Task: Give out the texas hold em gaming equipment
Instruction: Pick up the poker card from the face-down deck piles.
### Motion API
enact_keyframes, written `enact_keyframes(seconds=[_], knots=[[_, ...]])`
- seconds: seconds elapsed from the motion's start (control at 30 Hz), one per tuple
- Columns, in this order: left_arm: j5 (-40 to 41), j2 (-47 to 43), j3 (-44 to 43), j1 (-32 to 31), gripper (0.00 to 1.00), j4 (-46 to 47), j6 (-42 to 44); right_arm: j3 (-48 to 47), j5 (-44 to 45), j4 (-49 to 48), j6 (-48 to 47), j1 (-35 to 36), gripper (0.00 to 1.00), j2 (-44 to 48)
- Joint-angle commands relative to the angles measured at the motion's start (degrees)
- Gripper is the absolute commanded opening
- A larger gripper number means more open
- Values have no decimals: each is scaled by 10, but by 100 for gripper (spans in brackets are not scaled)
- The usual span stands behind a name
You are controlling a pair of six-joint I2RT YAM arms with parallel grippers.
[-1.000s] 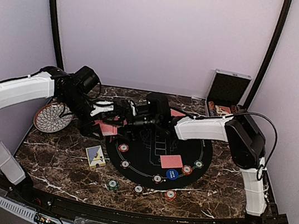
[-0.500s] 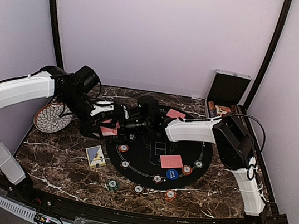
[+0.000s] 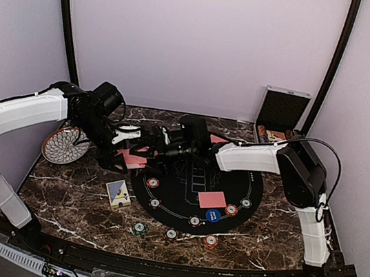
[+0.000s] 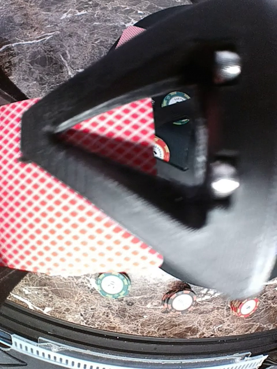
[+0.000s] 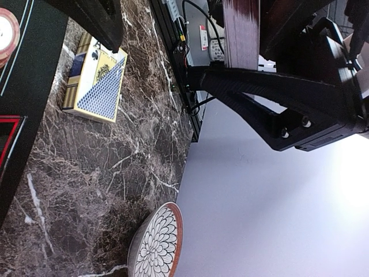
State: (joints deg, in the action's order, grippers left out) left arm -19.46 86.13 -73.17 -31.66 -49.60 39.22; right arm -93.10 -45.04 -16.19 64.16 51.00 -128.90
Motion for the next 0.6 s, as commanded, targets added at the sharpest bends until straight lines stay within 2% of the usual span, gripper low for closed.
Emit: enact_keyframes(seconds=[0.0, 0.33, 0.57], knots=[[-12, -18, -7, 2, 0, -3, 0, 24, 6, 25, -20, -10, 76, 30], [-8, -23, 1, 2, 0, 0, 2, 27, -1, 54, -38, -13, 55, 75], [-8, -24, 4, 1, 0, 1, 0, 33, -8, 72, -47, -13, 48, 91]])
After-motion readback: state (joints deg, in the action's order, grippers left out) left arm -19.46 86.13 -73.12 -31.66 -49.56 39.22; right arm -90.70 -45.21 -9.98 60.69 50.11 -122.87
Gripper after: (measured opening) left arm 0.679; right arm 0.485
